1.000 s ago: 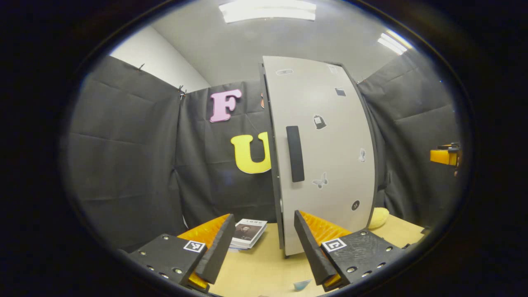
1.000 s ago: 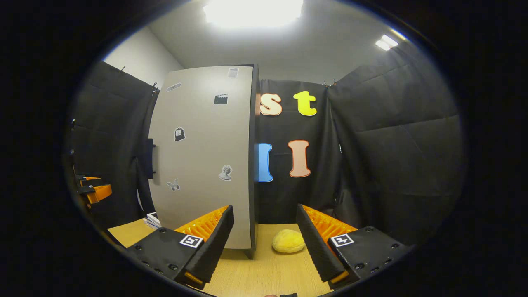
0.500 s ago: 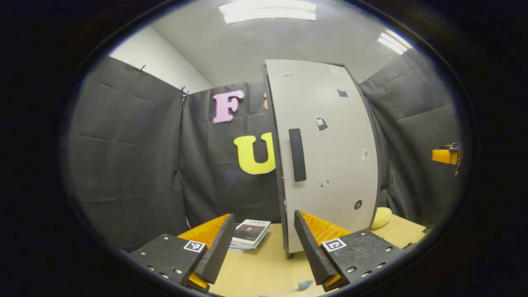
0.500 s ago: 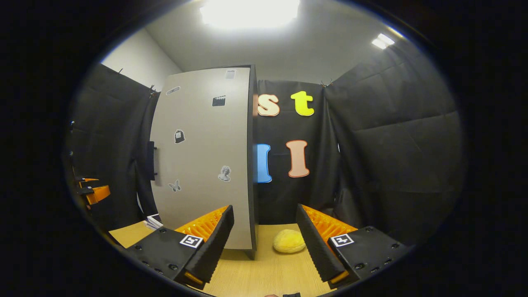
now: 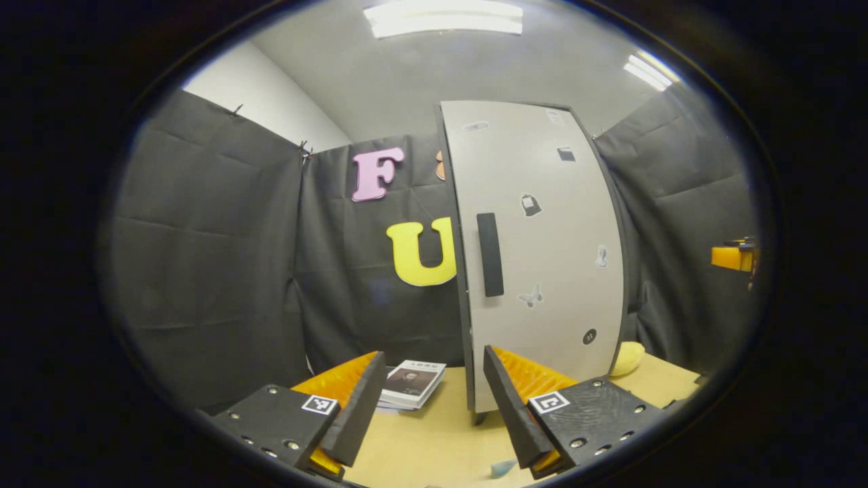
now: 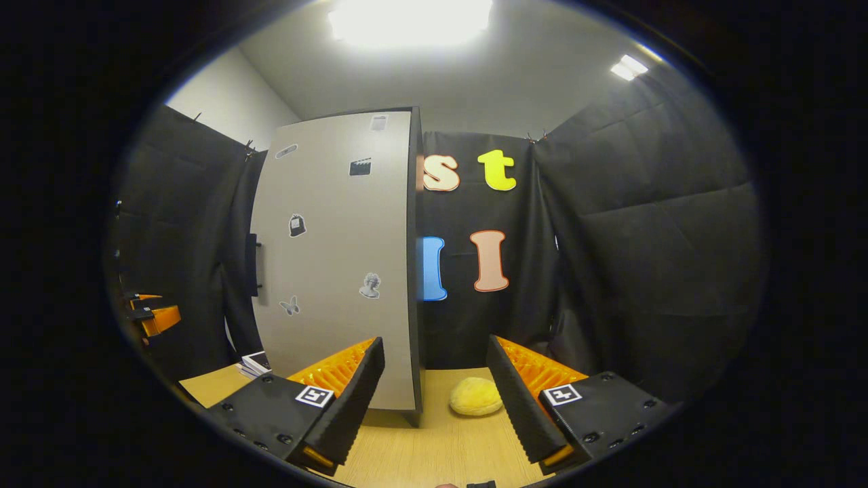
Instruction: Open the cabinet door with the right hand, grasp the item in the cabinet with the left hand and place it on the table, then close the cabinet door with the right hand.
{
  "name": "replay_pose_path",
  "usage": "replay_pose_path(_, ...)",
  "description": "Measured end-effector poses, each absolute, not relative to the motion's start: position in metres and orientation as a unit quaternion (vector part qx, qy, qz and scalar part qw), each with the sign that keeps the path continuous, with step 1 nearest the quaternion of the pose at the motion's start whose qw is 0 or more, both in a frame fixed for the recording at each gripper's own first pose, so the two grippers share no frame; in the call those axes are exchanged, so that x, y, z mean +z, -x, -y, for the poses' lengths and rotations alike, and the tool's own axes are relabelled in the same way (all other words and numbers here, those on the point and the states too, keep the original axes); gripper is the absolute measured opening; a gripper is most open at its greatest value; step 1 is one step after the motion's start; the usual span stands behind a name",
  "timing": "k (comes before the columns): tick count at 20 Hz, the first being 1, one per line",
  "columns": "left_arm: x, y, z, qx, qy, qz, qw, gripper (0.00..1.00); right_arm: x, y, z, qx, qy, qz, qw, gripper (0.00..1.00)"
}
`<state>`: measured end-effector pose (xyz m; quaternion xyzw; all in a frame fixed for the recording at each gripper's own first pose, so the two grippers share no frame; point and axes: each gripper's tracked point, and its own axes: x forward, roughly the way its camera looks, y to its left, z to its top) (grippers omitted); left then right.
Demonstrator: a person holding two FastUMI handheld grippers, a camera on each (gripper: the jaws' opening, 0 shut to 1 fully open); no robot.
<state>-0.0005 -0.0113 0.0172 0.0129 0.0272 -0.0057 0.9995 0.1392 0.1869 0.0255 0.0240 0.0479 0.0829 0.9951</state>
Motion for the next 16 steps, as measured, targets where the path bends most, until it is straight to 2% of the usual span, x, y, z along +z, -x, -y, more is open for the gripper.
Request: replay_pose_path(16, 0.02, 0.0017, 0.0108, -0.006, -0.016, -0.023, 1.0, 0.87, 0.0282, -0.1356, -0.1886, 0.085, -0.022, -0.043, 0.995, 0.96)
